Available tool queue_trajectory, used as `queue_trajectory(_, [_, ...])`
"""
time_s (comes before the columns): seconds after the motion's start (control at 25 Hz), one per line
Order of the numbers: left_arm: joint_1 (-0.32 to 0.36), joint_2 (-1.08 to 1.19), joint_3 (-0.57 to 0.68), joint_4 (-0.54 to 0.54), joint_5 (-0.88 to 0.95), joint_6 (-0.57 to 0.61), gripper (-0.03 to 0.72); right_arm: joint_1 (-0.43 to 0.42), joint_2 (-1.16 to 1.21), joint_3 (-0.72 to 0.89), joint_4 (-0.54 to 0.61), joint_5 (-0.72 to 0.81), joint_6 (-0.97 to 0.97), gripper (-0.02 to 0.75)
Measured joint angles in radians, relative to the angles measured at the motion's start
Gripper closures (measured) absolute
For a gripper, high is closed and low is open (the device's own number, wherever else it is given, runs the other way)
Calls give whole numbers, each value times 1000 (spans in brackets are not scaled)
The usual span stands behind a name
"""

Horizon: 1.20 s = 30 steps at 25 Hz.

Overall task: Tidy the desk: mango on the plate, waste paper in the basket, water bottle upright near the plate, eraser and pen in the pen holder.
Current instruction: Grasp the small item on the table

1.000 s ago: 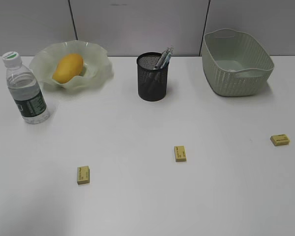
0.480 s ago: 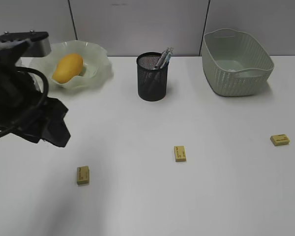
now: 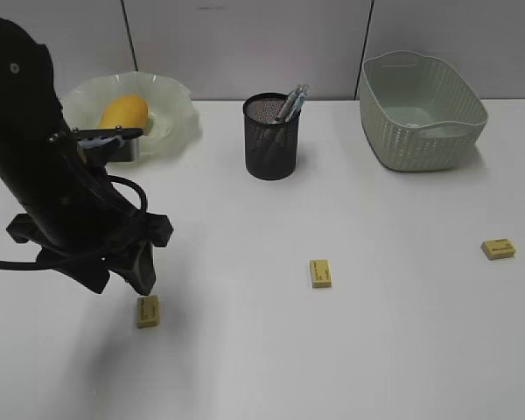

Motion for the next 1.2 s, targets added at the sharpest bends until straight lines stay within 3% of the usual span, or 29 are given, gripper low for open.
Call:
queue_trajectory(0.32, [0, 79, -1, 14, -102, -63, 253, 0, 0, 0, 0, 0, 0, 300])
queue_trajectory(0.6, [-65, 112, -1, 176, -127, -228, 253, 0, 0, 0, 0, -1, 0, 300])
queue_trajectory(0.72, [-87, 113, -1, 197, -158, -276, 253, 0, 0, 0, 0, -1, 0, 300])
queue_trajectory(1.2, [-91, 186, -1, 207, -178, -303, 253, 0, 0, 0, 0, -1, 0, 300])
